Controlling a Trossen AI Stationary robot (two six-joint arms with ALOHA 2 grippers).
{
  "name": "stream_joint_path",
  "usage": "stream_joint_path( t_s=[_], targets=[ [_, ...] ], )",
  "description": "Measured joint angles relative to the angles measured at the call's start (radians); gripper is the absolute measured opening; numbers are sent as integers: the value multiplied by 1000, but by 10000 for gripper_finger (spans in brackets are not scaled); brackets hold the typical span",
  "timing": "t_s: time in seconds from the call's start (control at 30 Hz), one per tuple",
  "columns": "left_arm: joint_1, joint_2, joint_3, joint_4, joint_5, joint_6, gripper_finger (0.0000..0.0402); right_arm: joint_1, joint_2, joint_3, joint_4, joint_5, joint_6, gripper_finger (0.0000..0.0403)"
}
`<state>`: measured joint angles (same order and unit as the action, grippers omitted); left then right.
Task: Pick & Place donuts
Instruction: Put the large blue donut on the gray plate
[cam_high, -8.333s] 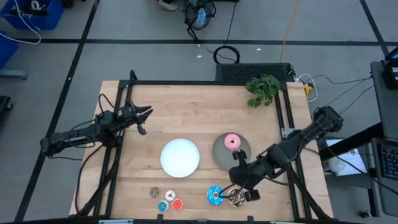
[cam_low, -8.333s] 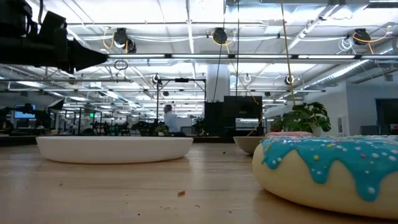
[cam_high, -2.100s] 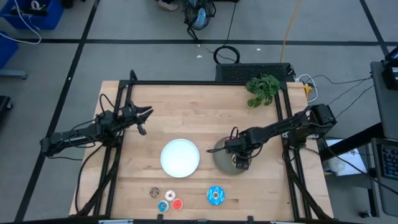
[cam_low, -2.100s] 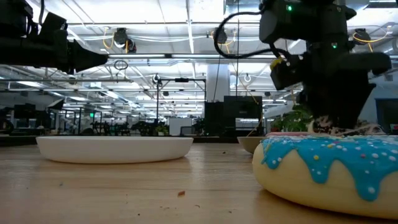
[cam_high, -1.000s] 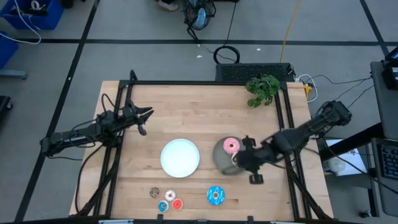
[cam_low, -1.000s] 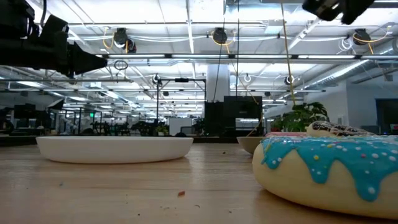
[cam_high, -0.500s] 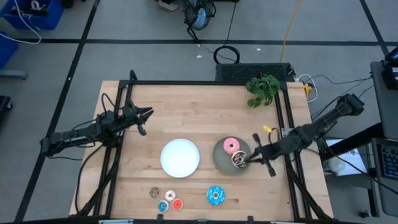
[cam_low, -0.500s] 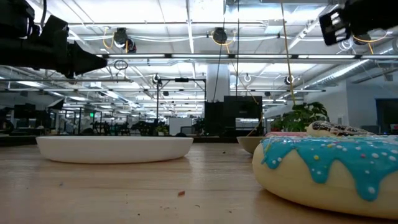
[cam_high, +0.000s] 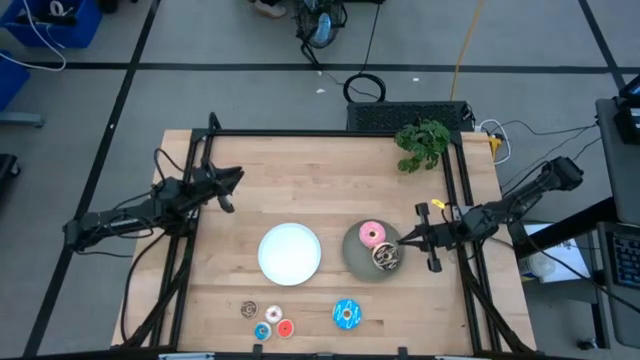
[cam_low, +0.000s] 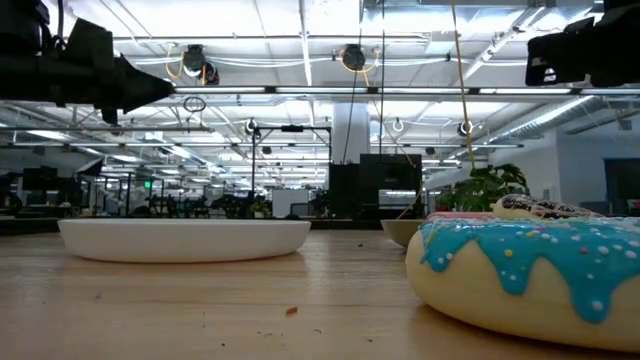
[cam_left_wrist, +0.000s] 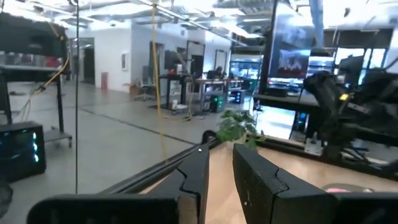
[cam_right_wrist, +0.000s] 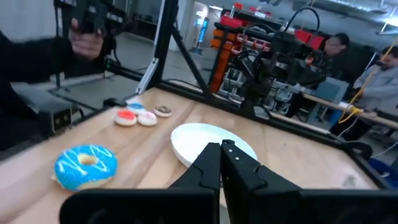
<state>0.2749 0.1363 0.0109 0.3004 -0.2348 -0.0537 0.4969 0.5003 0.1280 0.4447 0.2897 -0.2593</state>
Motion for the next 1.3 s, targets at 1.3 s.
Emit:
stream_joint_path(
  t_s=[1.3],
  targets=[
    [-605,1576,1336,-440,8,-33,76,0,-3,1,227,258,-70,0]
  ],
)
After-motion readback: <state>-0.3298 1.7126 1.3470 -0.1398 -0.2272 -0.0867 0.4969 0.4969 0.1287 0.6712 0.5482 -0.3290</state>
